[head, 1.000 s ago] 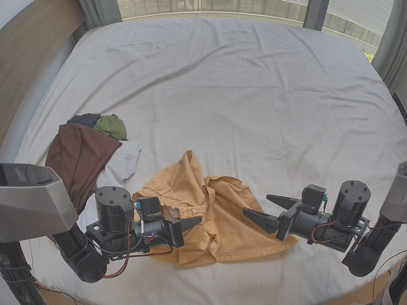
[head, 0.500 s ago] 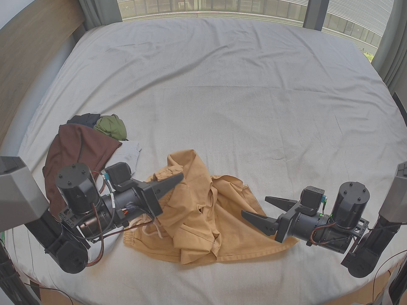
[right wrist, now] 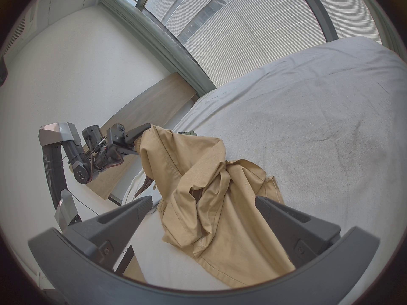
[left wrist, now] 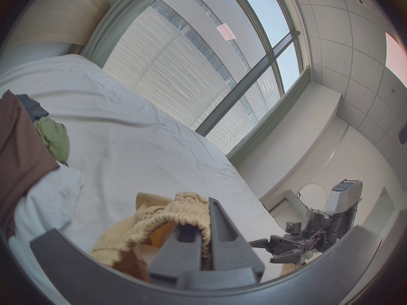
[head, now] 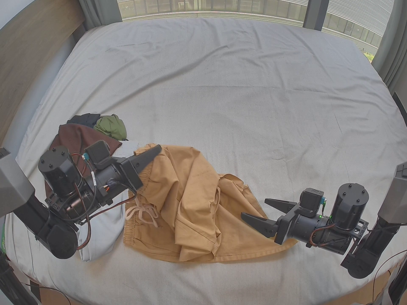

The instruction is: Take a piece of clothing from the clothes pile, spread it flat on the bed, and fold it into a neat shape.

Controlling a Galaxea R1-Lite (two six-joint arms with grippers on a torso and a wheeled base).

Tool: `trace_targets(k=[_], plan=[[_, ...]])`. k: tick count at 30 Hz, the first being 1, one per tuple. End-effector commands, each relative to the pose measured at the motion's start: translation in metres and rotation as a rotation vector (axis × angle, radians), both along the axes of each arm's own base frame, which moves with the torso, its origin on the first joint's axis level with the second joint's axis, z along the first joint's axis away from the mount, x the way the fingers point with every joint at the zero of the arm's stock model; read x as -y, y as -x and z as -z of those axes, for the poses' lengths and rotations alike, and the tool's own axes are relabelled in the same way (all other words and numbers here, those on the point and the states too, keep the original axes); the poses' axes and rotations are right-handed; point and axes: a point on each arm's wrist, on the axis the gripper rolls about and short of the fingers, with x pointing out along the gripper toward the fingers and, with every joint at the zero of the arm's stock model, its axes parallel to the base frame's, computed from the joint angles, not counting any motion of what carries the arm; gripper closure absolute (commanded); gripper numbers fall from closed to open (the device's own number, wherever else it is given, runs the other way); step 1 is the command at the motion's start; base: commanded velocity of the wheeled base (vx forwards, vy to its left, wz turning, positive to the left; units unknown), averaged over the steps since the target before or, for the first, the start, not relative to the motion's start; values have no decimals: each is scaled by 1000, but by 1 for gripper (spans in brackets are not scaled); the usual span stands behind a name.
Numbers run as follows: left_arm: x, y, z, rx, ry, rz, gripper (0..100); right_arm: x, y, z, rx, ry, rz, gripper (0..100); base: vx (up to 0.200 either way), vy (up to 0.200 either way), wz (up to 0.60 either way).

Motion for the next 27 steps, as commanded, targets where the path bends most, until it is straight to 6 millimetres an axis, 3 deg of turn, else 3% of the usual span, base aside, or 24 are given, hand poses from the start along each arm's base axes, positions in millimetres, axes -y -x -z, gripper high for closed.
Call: trace_targets(k=[1, 11, 16, 21, 27], plan=[[-16, -11, -6, 23, 13, -62, 100, -1, -1, 4, -14, 9, -3, 0, 0, 0, 0], [-20, -13, -11, 20, 49, -69, 100, -1, -1, 4, -13, 8, -3, 0, 0, 0, 0], [-31, -20, -16, 42, 58, -109, 100, -3, 0, 4, -14, 7, -7, 0, 0, 0, 0], [-40, -25, -18, 51, 61, -141, 100, -21, 7, 17, -51, 26, -75, 0, 0, 0, 0], [-43, -28, -19, 60, 65, -151, 100, -37, -7, 32, -52, 46, -8, 0, 0, 0, 0]])
